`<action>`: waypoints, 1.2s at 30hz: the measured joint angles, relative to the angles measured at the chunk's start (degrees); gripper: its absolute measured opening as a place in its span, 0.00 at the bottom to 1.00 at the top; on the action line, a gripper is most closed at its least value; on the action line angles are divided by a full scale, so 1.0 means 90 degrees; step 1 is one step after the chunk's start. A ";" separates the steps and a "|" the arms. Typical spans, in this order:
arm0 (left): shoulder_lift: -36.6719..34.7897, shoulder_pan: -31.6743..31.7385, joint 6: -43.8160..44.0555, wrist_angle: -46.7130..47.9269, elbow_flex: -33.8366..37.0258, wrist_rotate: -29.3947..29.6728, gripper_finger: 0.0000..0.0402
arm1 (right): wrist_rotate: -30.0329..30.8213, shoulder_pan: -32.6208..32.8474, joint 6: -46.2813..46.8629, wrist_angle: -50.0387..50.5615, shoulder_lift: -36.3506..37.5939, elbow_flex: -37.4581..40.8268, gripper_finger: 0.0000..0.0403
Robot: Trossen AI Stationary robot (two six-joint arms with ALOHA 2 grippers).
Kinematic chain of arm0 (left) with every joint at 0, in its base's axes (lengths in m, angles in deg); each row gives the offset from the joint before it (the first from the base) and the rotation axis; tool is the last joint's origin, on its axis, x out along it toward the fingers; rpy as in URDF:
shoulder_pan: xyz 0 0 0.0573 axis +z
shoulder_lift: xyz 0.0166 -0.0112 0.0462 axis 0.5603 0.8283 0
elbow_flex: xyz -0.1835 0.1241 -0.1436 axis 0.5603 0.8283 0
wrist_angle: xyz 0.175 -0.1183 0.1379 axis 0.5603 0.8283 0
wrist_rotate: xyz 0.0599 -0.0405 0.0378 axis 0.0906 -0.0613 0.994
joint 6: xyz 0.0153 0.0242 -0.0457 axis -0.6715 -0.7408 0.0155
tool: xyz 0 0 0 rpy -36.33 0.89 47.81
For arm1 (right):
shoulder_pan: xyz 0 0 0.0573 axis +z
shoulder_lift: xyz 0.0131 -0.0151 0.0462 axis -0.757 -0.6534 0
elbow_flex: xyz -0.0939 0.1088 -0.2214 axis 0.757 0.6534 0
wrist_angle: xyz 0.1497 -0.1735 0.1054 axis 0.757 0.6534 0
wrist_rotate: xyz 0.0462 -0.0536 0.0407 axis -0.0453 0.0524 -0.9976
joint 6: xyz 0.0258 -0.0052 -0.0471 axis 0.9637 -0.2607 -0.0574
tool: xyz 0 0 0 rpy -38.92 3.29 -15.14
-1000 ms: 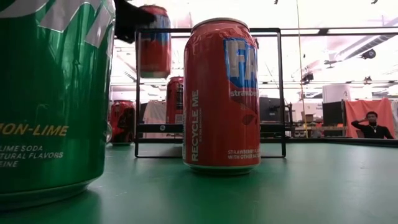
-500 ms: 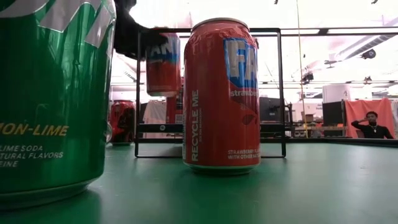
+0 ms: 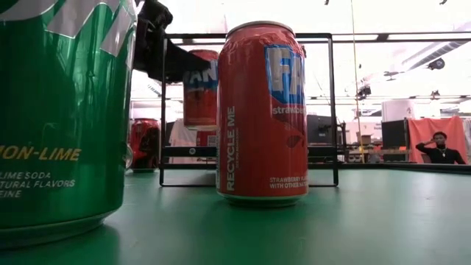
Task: Place canned beverage on shelf
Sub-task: Put the orange soda can on the shelf and aligned with the other orange soda can
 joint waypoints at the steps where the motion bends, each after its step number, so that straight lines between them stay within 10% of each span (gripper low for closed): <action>1: 0.0033 0.0024 0.0001 -0.0046 0.0022 0.0002 0.71 | 0.0017 0.0000 0.0002 0.0000 0.0000 0.0000 0.81; 36: 0.1046 0.0238 0.0928 -0.1848 0.0549 0.0307 0.72 | 0.0244 -0.0041 0.0321 0.0008 0.0002 0.0001 0.81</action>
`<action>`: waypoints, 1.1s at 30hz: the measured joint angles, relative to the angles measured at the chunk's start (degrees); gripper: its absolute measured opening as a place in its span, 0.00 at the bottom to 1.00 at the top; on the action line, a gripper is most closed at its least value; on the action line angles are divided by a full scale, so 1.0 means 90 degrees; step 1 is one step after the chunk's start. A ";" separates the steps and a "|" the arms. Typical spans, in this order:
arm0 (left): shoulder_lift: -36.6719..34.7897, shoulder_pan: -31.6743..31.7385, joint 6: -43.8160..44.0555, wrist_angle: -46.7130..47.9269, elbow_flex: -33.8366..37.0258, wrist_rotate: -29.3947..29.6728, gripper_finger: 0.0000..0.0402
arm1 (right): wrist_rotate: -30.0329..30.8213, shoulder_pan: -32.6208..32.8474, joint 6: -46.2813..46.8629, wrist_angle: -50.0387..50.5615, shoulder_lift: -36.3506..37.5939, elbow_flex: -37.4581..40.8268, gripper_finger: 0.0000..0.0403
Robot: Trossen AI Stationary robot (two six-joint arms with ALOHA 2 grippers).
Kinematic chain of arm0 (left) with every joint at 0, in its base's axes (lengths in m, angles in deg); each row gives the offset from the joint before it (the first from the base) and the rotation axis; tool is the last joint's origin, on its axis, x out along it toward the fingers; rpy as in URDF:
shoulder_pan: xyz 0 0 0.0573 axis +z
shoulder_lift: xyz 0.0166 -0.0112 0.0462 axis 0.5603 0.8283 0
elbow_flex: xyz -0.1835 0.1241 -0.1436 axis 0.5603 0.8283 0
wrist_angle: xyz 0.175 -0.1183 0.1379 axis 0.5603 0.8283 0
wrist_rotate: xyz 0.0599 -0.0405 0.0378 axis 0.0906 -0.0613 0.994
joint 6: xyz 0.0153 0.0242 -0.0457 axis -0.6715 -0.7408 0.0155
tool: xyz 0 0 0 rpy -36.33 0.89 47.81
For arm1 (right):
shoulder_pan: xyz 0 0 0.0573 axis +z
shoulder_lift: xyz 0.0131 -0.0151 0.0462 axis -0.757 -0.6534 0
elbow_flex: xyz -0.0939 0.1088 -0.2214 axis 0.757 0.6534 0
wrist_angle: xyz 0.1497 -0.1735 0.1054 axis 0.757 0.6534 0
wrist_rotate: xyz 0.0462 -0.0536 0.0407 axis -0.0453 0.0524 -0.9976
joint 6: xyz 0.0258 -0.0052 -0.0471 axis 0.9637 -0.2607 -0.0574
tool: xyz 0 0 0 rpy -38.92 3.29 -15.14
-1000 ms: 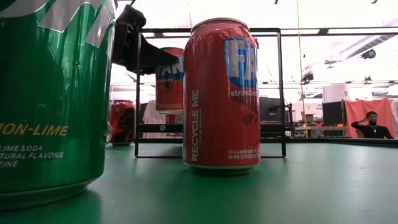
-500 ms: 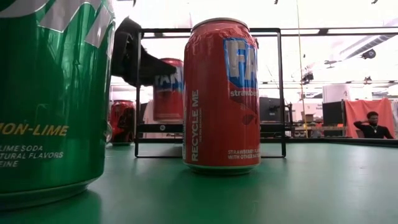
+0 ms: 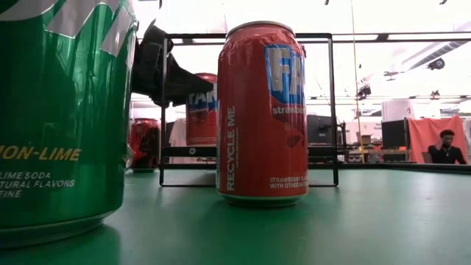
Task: Place canned beverage on shelf
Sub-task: Put the orange soda can on the shelf and aligned with the other orange soda can
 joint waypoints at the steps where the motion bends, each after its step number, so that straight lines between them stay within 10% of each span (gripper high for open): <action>1: 0.0000 0.0000 0.0017 -0.0004 0.0000 0.0000 0.72 | -0.0001 0.0000 0.0003 0.0006 0.0000 0.0001 0.81; 33: -0.0650 -0.0007 0.0335 0.0408 0.0007 -0.0002 0.96 | -0.0027 0.0000 0.0054 0.0163 0.0002 0.0002 0.81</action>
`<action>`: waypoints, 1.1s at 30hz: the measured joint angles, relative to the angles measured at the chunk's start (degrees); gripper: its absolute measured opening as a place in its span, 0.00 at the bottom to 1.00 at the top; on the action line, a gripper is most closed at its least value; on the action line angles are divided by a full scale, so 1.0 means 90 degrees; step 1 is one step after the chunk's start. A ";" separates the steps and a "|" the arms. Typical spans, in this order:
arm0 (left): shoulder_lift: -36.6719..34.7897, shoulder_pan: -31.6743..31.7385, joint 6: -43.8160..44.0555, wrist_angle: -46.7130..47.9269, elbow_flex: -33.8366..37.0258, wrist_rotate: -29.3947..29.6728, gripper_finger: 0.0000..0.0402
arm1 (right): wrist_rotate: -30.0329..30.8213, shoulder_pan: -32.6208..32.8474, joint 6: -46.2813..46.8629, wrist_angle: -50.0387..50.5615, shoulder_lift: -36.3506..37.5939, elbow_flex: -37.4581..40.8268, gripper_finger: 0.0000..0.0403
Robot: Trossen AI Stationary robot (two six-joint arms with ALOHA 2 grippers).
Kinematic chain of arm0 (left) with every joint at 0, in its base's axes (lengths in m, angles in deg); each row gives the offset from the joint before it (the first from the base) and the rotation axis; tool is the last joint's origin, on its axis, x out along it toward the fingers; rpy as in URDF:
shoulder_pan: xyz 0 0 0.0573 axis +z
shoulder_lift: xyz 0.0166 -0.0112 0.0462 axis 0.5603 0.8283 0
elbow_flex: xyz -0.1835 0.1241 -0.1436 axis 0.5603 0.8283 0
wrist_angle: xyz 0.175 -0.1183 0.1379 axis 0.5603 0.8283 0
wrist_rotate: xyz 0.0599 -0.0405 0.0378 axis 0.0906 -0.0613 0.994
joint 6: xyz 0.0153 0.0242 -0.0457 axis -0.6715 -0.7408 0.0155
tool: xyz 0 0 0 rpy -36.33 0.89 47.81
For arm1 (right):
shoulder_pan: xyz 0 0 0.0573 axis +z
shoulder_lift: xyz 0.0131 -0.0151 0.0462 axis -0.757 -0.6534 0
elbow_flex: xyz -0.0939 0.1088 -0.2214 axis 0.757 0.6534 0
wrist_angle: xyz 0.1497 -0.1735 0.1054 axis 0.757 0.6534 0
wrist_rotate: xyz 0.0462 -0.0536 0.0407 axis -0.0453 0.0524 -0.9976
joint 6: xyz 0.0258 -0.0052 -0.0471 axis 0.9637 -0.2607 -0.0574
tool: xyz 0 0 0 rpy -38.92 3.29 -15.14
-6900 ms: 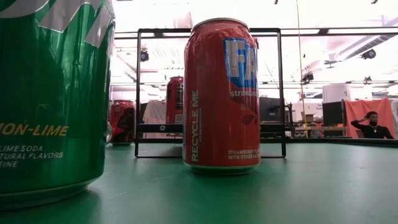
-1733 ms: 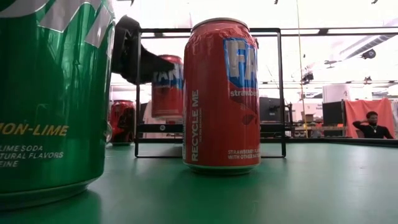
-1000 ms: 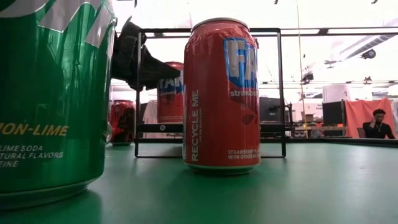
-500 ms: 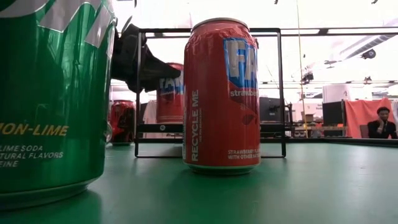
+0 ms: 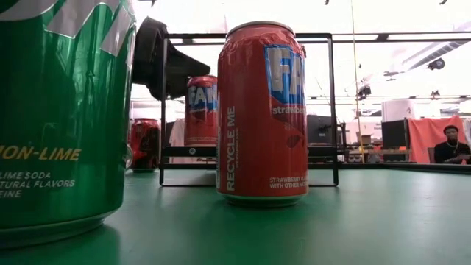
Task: Place canned beverage on shelf
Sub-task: Put the orange soda can on the shelf and aligned with the other orange soda can
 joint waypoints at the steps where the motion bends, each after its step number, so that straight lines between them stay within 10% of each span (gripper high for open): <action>1: -0.0113 0.0000 -0.0033 0.0125 0.0002 0.0002 0.96 | 0.0000 0.0000 0.0012 0.0000 0.0000 0.0000 0.81; 18: -0.3166 -0.0012 0.0002 0.3172 0.0000 0.0034 0.85 | -0.1218 -0.0437 0.0581 -0.0034 -0.0671 -0.0162 0.79; 33: -0.2936 -0.0306 0.0196 0.4043 0.0002 -0.0124 0.25 | -0.2404 -0.1513 0.0717 0.0797 -0.2134 -0.1453 0.27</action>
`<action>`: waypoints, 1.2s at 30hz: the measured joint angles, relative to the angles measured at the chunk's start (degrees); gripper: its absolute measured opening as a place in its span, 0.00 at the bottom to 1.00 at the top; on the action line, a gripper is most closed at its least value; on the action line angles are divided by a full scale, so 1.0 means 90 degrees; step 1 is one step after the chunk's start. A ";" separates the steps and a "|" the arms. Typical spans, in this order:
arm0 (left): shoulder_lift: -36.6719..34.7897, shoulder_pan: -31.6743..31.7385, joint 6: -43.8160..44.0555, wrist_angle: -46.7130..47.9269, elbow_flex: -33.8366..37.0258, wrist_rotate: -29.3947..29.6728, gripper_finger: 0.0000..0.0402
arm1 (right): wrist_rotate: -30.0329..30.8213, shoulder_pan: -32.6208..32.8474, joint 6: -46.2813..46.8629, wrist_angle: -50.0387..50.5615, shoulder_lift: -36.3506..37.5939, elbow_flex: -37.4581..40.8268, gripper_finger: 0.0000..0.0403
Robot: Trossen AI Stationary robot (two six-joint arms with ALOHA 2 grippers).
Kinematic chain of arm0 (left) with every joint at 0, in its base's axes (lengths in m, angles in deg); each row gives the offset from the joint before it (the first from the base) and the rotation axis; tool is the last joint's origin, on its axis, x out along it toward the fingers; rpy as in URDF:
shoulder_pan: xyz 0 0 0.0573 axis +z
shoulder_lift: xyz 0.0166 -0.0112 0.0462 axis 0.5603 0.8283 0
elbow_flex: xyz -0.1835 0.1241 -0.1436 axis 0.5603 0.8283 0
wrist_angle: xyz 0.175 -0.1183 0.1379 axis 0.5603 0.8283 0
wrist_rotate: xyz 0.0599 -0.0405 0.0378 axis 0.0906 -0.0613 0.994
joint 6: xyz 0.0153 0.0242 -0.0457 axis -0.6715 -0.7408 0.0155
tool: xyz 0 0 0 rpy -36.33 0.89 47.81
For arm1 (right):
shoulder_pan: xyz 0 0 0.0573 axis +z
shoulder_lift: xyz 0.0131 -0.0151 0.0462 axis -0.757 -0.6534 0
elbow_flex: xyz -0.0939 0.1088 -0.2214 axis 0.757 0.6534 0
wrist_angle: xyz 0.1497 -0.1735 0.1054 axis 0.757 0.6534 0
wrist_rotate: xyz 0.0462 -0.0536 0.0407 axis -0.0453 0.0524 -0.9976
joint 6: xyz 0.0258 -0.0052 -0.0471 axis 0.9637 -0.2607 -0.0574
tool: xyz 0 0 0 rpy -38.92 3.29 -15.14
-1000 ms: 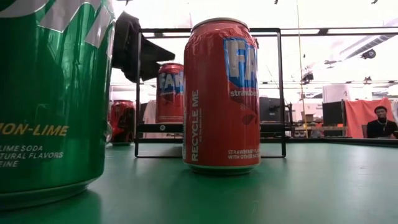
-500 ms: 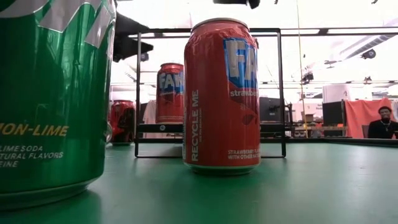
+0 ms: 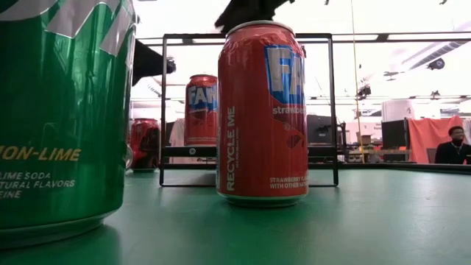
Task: Place canned beverage on shelf
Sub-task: Put the orange soda can on the shelf and aligned with the other orange soda can
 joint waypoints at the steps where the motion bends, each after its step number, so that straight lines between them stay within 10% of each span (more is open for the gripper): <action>1: 0.0110 0.0000 0.0021 -0.0068 0.0000 0.0000 0.20 | -0.0005 -0.0044 -0.0027 0.0040 -0.0114 -0.0093 0.23; 7: 0.0896 0.0000 0.0091 -0.0709 0.0000 0.0000 0.02 | -0.0674 -0.0234 -0.0428 0.0277 -0.0730 -0.0515 0.04; 36: 0.1912 0.0002 0.0209 -0.1626 0.0002 0.0538 0.00 | -0.0826 -0.0220 -0.0989 0.1037 -0.1531 -0.0873 0.03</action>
